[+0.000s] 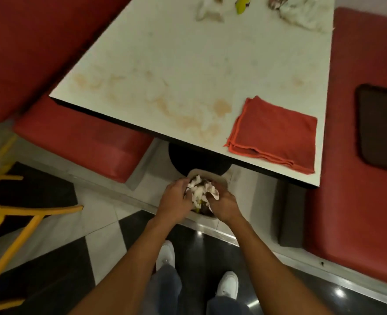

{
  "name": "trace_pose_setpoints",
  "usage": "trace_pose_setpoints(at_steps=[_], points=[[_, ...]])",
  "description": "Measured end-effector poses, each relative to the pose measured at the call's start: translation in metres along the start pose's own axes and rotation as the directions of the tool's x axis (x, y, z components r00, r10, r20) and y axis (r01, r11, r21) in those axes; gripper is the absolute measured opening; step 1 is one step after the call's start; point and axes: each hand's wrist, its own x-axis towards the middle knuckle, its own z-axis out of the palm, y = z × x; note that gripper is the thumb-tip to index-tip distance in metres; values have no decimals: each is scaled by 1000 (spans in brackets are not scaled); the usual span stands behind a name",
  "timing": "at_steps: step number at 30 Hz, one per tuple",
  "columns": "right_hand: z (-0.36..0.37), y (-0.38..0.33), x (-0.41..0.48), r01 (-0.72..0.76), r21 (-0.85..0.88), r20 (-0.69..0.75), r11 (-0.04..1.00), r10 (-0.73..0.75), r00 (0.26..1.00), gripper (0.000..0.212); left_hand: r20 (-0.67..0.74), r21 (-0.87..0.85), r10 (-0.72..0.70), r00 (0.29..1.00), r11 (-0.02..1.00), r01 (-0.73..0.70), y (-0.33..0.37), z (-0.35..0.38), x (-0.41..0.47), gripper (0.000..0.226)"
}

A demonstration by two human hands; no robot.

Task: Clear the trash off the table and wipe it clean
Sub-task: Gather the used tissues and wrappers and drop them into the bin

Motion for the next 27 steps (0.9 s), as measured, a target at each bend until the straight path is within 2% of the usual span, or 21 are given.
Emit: trace_pose_setpoints(at_steps=[7,14,21,27], points=[[-62,-49,-104,109,17,7,994,-109,994,45,-33,21,30,999,999,-29,84,-52,-86,30],[-136,-89,-170,240,-17,15,971,-239,971,42,-139,23,101,985,995,-98,169,-84,-139,24],[-208,-131,-191,393,-75,-59,916,-398,916,36,-196,59,202,960,979,-194,244,-124,-140,25],[-258,-184,-165,440,-29,-126,897,-440,889,40,-237,28,271,933,962,-272,298,-160,-104,25]])
